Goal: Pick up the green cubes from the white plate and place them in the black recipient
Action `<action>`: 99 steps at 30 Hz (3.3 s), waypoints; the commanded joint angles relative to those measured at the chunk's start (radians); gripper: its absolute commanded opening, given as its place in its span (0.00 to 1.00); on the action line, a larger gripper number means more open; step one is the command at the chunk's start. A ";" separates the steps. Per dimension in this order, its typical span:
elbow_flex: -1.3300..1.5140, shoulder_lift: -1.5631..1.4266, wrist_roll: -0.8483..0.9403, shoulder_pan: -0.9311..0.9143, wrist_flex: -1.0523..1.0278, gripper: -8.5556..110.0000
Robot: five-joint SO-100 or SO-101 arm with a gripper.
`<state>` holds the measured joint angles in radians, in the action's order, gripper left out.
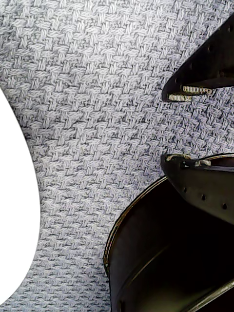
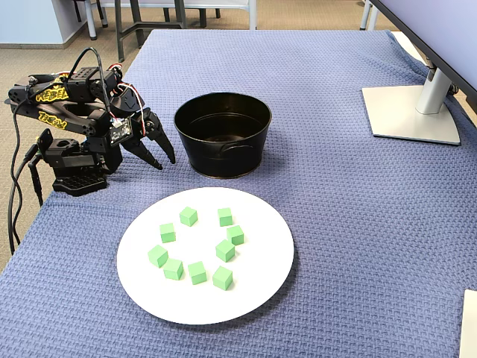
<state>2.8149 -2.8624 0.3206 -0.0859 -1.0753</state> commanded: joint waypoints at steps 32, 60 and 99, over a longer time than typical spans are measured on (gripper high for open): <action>-0.670 0.741 0.446 -0.400 0.170 0.31; -0.706 1.072 1.434 -0.495 0.459 0.31; -0.621 1.127 1.192 -0.411 0.561 0.07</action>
<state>2.2918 -1.6598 1.5892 -0.5123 -0.4096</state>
